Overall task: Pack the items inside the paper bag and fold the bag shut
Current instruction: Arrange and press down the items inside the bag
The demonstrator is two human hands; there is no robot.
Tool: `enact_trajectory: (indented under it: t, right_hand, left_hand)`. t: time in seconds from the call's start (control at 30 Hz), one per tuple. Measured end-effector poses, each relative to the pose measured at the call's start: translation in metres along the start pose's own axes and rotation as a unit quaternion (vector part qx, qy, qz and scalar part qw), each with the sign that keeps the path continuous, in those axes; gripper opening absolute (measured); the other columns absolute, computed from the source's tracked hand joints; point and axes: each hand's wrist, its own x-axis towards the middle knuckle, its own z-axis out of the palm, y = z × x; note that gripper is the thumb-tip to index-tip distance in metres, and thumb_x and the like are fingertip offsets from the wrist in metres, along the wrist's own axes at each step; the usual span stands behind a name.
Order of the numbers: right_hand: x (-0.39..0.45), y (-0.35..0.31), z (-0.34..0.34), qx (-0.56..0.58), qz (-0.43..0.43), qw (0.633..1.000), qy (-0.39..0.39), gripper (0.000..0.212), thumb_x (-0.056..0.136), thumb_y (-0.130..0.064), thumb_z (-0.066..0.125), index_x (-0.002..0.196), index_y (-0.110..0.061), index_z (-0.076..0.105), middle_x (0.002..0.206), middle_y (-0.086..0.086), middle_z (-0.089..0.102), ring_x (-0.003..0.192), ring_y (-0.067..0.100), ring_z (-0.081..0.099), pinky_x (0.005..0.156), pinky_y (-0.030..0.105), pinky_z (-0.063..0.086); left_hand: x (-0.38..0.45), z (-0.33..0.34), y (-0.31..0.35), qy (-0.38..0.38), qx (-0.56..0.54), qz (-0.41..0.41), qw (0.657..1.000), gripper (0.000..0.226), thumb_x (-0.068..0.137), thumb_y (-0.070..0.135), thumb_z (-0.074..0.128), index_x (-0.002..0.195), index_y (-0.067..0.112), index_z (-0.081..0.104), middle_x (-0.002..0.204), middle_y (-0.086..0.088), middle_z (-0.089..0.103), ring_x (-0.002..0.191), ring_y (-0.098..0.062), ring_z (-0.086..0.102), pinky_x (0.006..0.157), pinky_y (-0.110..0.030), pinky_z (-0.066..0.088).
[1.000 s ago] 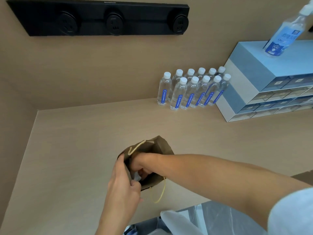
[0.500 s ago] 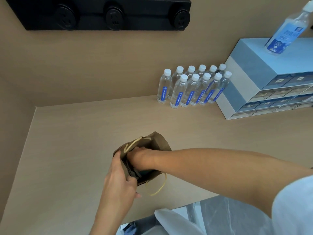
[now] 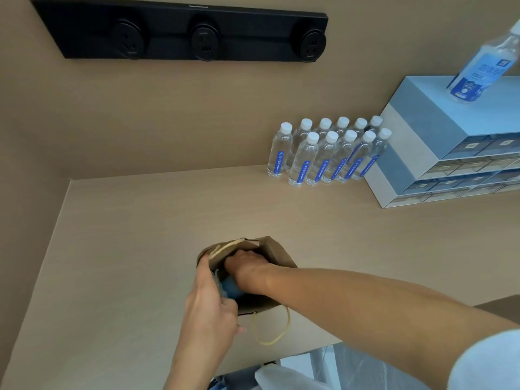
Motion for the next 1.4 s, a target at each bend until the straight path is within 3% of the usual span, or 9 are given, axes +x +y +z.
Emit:
enact_trajectory:
  t: [0.17, 0.33, 0.47, 0.63, 0.73, 0.87, 1.03, 1.3, 1.4]
  right_hand:
    - [-0.016, -0.005, -0.006, -0.068, -0.121, 0.986, 0.089, 0.024, 0.084, -0.006, 0.060, 0.108, -0.001, 0.060, 0.104, 0.020, 0.067, 0.090, 0.038, 0.067, 0.063, 0.036, 0.051]
    - [-0.027, 0.005, -0.002, 0.000, -0.217, 0.972, 0.093, 0.029, 0.094, -0.001, 0.044, 0.121, 0.011, 0.047, 0.104, 0.034, 0.058, 0.089, 0.047, 0.058, 0.072, 0.048, 0.048]
    - [-0.027, -0.005, -0.010, 0.045, -0.124, 0.991, -0.023, 0.038, 0.092, -0.015, 0.049, 0.128, -0.010, 0.039, 0.119, 0.017, 0.055, 0.097, 0.036, 0.059, 0.072, 0.040, 0.049]
    - [-0.028, -0.009, -0.035, -0.033, -0.132, 0.990, -0.049, 0.032, 0.091, -0.010, 0.055, 0.123, -0.004, 0.053, 0.121, 0.016, 0.061, 0.105, 0.032, 0.061, 0.072, 0.029, 0.040]
    - [-0.030, -0.010, -0.062, -0.130, -0.131, 0.981, -0.059, 0.020, 0.087, -0.007, 0.063, 0.106, -0.004, 0.062, 0.108, 0.014, 0.066, 0.088, 0.026, 0.060, 0.063, 0.024, 0.041]
    - [-0.028, -0.005, -0.080, -0.160, -0.091, 0.976, -0.116, 0.008, 0.087, 0.005, 0.053, 0.090, 0.003, 0.060, 0.097, 0.023, 0.070, 0.068, 0.032, 0.067, 0.056, 0.035, 0.055]
    - [-0.013, -0.009, -0.053, -0.171, 0.014, 0.959, -0.224, 0.036, 0.097, -0.001, 0.032, 0.132, 0.007, 0.034, 0.110, 0.029, 0.064, 0.043, 0.020, 0.053, 0.034, 0.025, 0.040]
    - [0.003, 0.004, -0.025, -0.048, 0.128, 0.963, -0.232, 0.045, 0.101, -0.011, 0.029, 0.143, 0.003, 0.023, 0.092, 0.018, 0.064, 0.045, 0.016, 0.045, 0.046, 0.022, 0.037]
    - [0.008, 0.005, -0.021, 0.032, 0.157, 0.959, -0.235, 0.045, 0.101, -0.010, 0.024, 0.143, 0.005, 0.022, 0.121, 0.021, 0.066, 0.049, 0.017, 0.046, 0.045, 0.021, 0.037]
  left_hand:
    - [0.001, -0.002, 0.000, 0.007, -0.004, -0.003, 1.000, 0.086, 0.084, -0.010, 0.042, 0.151, 0.034, 0.012, 0.121, -0.014, 0.051, 0.069, -0.032, 0.071, 0.034, -0.004, 0.041]
    - [0.003, -0.001, 0.001, 0.005, -0.003, -0.004, 1.000, 0.085, 0.083, -0.009, 0.042, 0.151, 0.033, 0.015, 0.123, -0.014, 0.054, 0.066, -0.029, 0.071, 0.035, -0.004, 0.041]
    - [0.003, -0.003, 0.001, 0.012, 0.000, 0.003, 1.000, 0.083, 0.083, -0.009, 0.042, 0.149, 0.035, 0.018, 0.121, -0.013, 0.053, 0.055, -0.025, 0.072, 0.036, -0.003, 0.041]
    - [0.004, -0.003, 0.000, 0.014, 0.006, -0.002, 1.000, 0.080, 0.084, -0.006, 0.041, 0.148, 0.036, 0.019, 0.122, -0.012, 0.054, 0.051, -0.023, 0.072, 0.036, -0.004, 0.041]
    - [0.003, -0.004, 0.001, 0.018, -0.001, 0.002, 1.000, 0.082, 0.083, -0.005, 0.043, 0.147, 0.040, 0.019, 0.119, -0.009, 0.054, 0.063, -0.028, 0.070, 0.034, -0.006, 0.042]
    - [0.001, -0.003, 0.000, 0.020, 0.008, 0.006, 1.000, 0.089, 0.081, -0.004, 0.042, 0.147, 0.046, 0.010, 0.125, -0.008, 0.051, 0.065, -0.029, 0.069, 0.036, -0.009, 0.045]
    - [-0.010, -0.002, -0.005, 0.026, 0.019, 0.028, 0.999, 0.095, 0.074, -0.002, 0.041, 0.144, 0.052, 0.006, 0.133, 0.001, 0.049, 0.091, -0.030, 0.066, 0.073, -0.041, 0.062]
    - [-0.012, -0.001, -0.005, 0.033, 0.007, 0.014, 0.999, 0.092, 0.073, -0.003, 0.039, 0.142, 0.052, 0.012, 0.128, -0.001, 0.052, 0.082, -0.033, 0.068, 0.073, -0.045, 0.062]
    - [-0.011, 0.002, -0.002, 0.026, 0.004, 0.017, 1.000, 0.090, 0.074, -0.003, 0.040, 0.142, 0.050, 0.013, 0.127, -0.002, 0.052, 0.082, -0.034, 0.068, 0.074, -0.045, 0.062]
